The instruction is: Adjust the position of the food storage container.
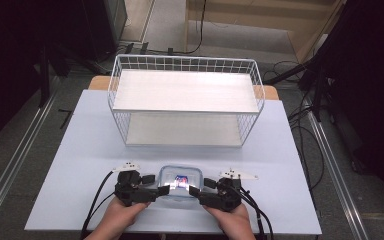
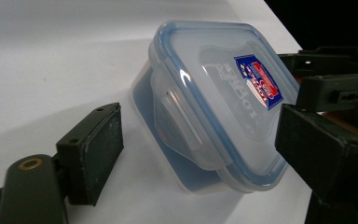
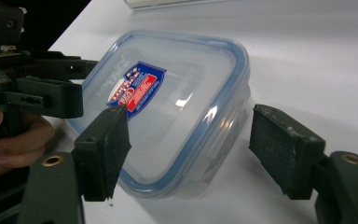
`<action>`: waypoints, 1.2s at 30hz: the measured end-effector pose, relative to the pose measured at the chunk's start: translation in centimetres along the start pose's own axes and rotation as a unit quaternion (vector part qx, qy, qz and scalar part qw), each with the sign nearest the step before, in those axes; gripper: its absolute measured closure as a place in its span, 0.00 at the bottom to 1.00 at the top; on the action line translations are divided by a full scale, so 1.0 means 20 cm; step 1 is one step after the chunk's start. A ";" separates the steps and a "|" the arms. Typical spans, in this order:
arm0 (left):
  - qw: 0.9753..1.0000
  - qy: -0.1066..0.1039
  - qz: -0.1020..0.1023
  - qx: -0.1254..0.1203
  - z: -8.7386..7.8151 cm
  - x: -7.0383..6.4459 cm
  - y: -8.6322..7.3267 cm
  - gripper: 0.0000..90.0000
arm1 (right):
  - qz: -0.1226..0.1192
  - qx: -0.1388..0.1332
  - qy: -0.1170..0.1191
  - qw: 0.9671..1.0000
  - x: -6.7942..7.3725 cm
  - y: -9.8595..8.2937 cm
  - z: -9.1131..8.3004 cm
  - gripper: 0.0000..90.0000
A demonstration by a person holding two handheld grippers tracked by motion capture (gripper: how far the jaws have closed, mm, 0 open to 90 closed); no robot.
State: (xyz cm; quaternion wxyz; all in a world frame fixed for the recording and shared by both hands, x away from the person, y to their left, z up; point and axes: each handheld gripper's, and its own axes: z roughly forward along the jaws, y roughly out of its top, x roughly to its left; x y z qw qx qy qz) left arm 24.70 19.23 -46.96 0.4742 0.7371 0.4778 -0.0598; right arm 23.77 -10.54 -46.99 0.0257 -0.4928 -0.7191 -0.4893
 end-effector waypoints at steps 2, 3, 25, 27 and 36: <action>1.000 -0.009 -0.005 0.000 0.00 0.00 0.00 0.20 | 0.011 0.003 0.008 1.000 -0.01 -0.01 0.01 0.31; 1.000 -0.013 -0.009 0.001 0.01 0.00 -0.01 0.21 | 0.018 0.004 0.012 1.000 -0.02 -0.01 0.01 0.31; 0.999 -0.039 -0.030 -0.004 -0.01 0.01 -0.02 0.39 | 0.064 0.002 0.049 0.997 -0.05 -0.04 -0.04 0.55; 0.999 -0.039 -0.026 -0.003 -0.02 0.00 -0.02 0.39 | 0.064 0.003 0.050 0.997 -0.05 -0.04 -0.05 0.55; 0.999 -0.034 -0.013 0.001 -0.02 -0.01 -0.02 0.40 | 0.068 0.017 0.056 0.996 -0.05 -0.04 -0.02 0.44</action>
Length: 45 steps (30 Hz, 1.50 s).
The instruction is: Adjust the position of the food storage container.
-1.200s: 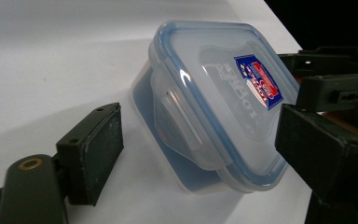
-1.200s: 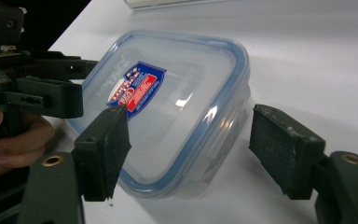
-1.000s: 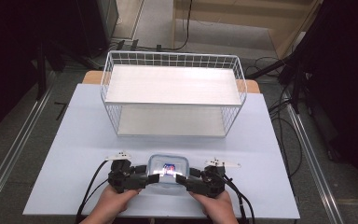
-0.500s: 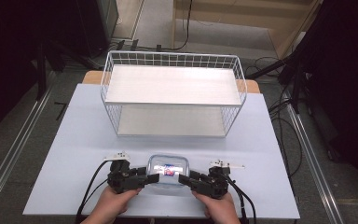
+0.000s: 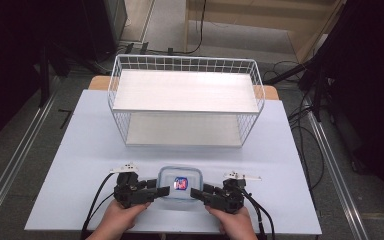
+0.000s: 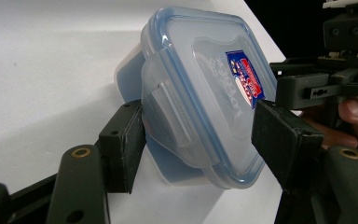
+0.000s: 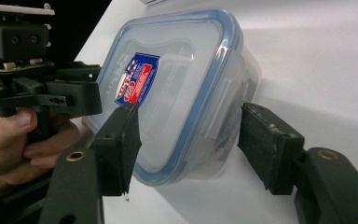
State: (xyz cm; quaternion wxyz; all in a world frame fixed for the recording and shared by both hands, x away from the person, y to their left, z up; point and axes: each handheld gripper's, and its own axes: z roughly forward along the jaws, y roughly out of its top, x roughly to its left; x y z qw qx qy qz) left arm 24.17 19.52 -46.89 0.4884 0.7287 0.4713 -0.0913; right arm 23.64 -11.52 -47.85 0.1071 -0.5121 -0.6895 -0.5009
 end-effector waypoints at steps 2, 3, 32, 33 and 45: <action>1.000 0.002 0.003 0.001 0.00 0.00 0.00 0.40 | -0.001 0.001 0.002 1.000 0.00 0.00 0.00 0.44; 1.000 0.002 0.007 0.001 0.00 -0.01 0.00 0.40 | 0.000 0.001 0.003 1.000 0.00 0.00 0.00 0.44; 0.999 0.016 0.035 -0.007 -0.04 -0.05 0.00 0.51 | 0.004 -0.014 0.017 1.000 0.01 0.00 -0.04 0.58; 0.999 0.017 0.036 -0.006 -0.04 -0.05 0.00 0.51 | 0.004 -0.014 0.017 1.000 0.01 0.00 -0.04 0.58; 0.997 0.031 0.067 -0.013 -0.04 -0.07 0.00 0.53 | -0.014 -0.018 0.008 1.000 0.02 0.01 -0.04 0.59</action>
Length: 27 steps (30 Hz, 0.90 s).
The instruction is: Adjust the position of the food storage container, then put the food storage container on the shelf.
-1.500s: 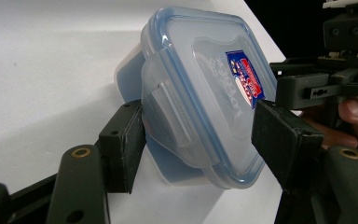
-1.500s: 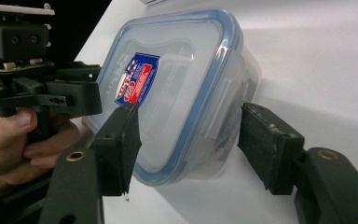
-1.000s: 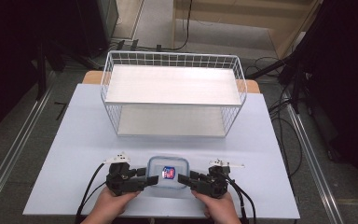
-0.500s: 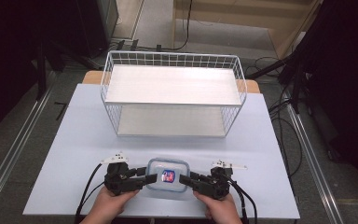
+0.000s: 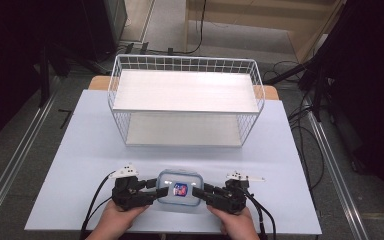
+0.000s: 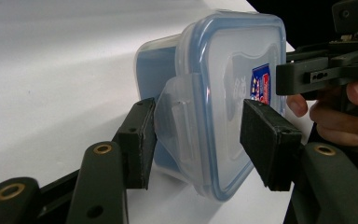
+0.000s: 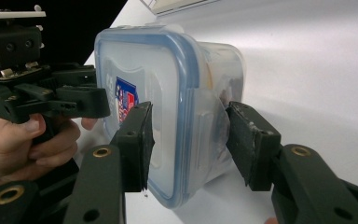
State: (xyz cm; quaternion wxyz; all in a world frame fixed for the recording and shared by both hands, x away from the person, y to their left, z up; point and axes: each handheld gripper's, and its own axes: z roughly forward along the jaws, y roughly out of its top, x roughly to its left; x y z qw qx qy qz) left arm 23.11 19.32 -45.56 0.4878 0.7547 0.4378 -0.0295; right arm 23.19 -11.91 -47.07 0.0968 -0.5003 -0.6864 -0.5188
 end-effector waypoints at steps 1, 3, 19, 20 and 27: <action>1.000 0.000 0.001 0.000 0.00 0.00 0.00 0.53 | -0.002 0.000 -0.001 1.000 0.00 0.00 0.00 0.59; 1.000 0.002 0.004 0.000 0.00 0.00 0.00 0.53 | -0.005 -0.001 -0.002 1.000 0.00 0.00 0.00 0.59; 1.000 0.009 0.010 -0.011 -0.01 0.01 0.00 0.53 | -0.044 -0.007 -0.015 0.999 0.04 0.02 0.02 0.59; 1.000 0.012 0.011 -0.010 -0.01 0.00 0.00 0.53 | -0.051 -0.011 -0.018 0.998 0.05 0.02 0.01 0.59; 0.999 0.016 0.032 -0.027 -0.03 -0.03 0.02 0.53 | -0.070 -0.025 -0.020 0.997 0.07 0.03 -0.02 0.59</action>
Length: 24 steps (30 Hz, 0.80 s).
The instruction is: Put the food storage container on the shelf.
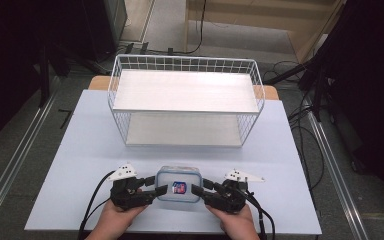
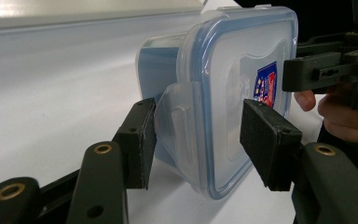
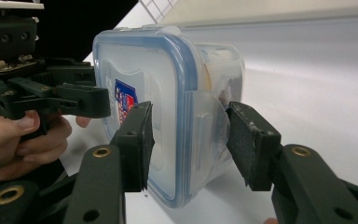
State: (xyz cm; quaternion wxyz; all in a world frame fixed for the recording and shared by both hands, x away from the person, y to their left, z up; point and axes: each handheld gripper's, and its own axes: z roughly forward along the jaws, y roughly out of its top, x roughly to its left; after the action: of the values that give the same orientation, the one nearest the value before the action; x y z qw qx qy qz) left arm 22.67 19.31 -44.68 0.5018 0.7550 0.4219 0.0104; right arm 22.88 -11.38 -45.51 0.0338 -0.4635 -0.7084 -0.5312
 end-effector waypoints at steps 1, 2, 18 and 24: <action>1.000 0.000 0.004 -0.005 -0.01 -0.01 0.00 0.53 | -0.004 -0.004 0.000 1.000 0.00 0.00 0.00 0.59; 1.000 0.001 0.007 -0.008 -0.01 -0.01 0.00 0.52 | -0.009 -0.008 -0.001 1.000 0.01 0.01 -0.01 0.59; 0.995 0.010 0.078 -0.068 -0.06 -0.15 0.09 0.52 | -0.082 -0.083 -0.014 0.993 0.10 0.06 -0.16 0.58; 0.991 0.012 0.100 -0.086 -0.09 -0.18 0.14 0.52 | -0.102 -0.104 -0.016 0.989 0.15 0.09 -0.19 0.58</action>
State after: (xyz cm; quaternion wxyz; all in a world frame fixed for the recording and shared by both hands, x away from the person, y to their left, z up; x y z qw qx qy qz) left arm 21.24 17.99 -40.16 0.5559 0.7476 0.3476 0.1061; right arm 20.81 -12.49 -40.89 -0.0797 -0.3983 -0.6932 -0.5953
